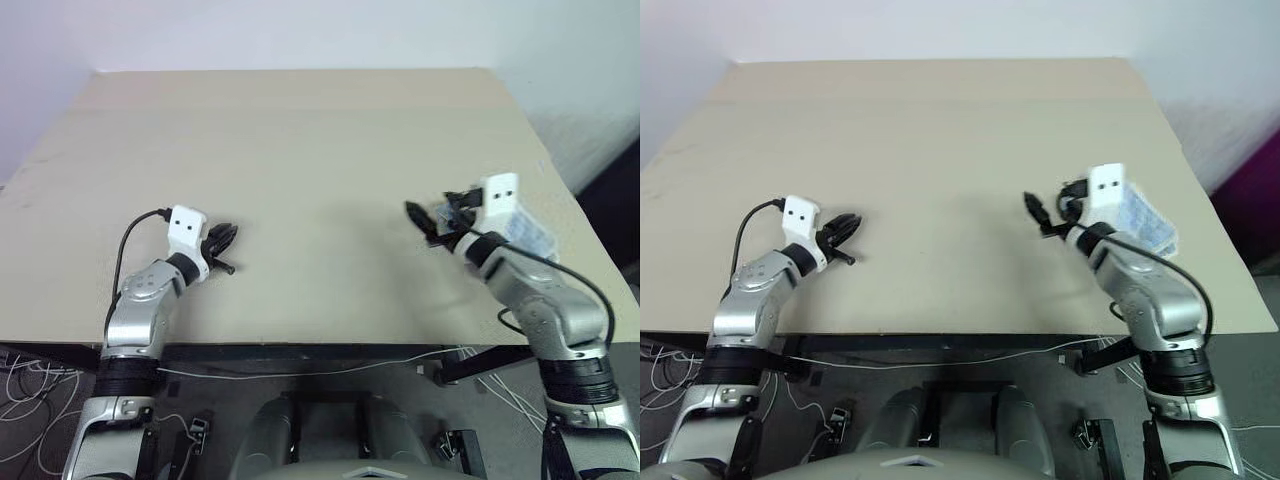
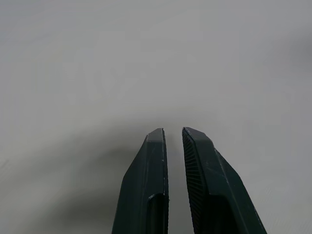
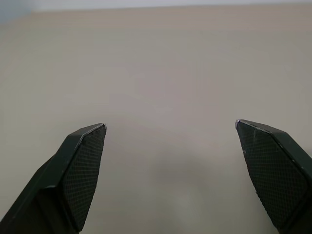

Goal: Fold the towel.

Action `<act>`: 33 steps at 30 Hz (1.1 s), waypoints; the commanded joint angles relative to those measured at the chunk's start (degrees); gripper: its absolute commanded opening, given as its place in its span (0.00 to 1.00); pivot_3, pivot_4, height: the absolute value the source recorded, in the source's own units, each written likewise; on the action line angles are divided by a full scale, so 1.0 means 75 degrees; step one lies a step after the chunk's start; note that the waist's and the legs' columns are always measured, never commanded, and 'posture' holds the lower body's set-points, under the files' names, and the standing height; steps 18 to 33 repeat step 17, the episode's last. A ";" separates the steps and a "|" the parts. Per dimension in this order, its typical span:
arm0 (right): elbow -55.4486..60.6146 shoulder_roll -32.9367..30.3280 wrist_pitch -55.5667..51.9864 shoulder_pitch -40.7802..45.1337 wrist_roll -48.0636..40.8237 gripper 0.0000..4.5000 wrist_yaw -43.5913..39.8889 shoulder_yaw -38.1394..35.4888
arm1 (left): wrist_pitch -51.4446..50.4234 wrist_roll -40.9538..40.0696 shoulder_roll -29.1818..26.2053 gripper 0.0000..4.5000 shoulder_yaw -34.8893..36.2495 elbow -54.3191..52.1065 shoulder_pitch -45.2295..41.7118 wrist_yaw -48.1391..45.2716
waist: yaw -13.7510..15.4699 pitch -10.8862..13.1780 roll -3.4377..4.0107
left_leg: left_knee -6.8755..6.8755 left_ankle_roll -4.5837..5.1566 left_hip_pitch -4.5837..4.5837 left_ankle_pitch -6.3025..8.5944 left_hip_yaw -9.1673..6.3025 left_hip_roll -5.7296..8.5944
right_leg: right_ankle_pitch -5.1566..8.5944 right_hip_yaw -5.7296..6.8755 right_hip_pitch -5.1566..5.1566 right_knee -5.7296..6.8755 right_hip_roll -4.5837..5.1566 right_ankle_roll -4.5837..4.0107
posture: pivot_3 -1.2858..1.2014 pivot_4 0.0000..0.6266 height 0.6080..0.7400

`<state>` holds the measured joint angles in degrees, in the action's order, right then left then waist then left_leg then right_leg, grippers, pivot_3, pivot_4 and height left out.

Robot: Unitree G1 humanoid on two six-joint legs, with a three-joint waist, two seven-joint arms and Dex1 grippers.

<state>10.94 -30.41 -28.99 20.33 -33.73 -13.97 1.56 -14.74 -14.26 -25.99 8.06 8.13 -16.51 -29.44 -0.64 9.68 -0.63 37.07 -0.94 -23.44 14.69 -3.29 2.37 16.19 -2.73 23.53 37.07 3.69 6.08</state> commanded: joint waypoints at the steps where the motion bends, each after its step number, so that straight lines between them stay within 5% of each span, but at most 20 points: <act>1: -0.0278 0.0233 0.0705 0.0215 0.0707 0.99 -0.0812 0.0453 | -0.0213 -0.0061 -0.0201 0.13 0.0437 -0.1089 0.0451 0.0299 | -0.0009 0.0000 -0.0002 | -0.0001 -0.0001 0.0000 0.0000 -0.0002 0.0000 | 0.0000 0.0001 0.0000 0.0000 0.0002 0.0000 | 0.52 0.24 1.00; 15: -0.0910 0.1067 0.1474 0.0191 0.1944 0.99 -0.1794 0.0625 | -0.0917 -0.0230 -0.0485 0.13 0.1004 -0.2300 0.1498 0.0456 | -0.0004 0.0000 -0.0001 | -0.0006 -0.0005 0.0000 0.0002 -0.0007 0.0001 | -0.0001 0.0000 0.0003 -0.0002 0.0017 -0.0002 | 0.52 0.24 1.00; 33: -0.0798 0.1120 0.1447 0.0085 0.2014 0.99 -0.1791 0.0603 | -0.0957 -0.0254 -0.0514 0.13 0.0957 -0.2354 0.1544 0.0406 | 0.0001 0.0000 -0.0001 | -0.0006 -0.0005 0.0000 0.0002 -0.0007 0.0001 | 0.0000 0.0000 0.0002 -0.0002 0.0018 -0.0002 | 0.52 0.24 1.00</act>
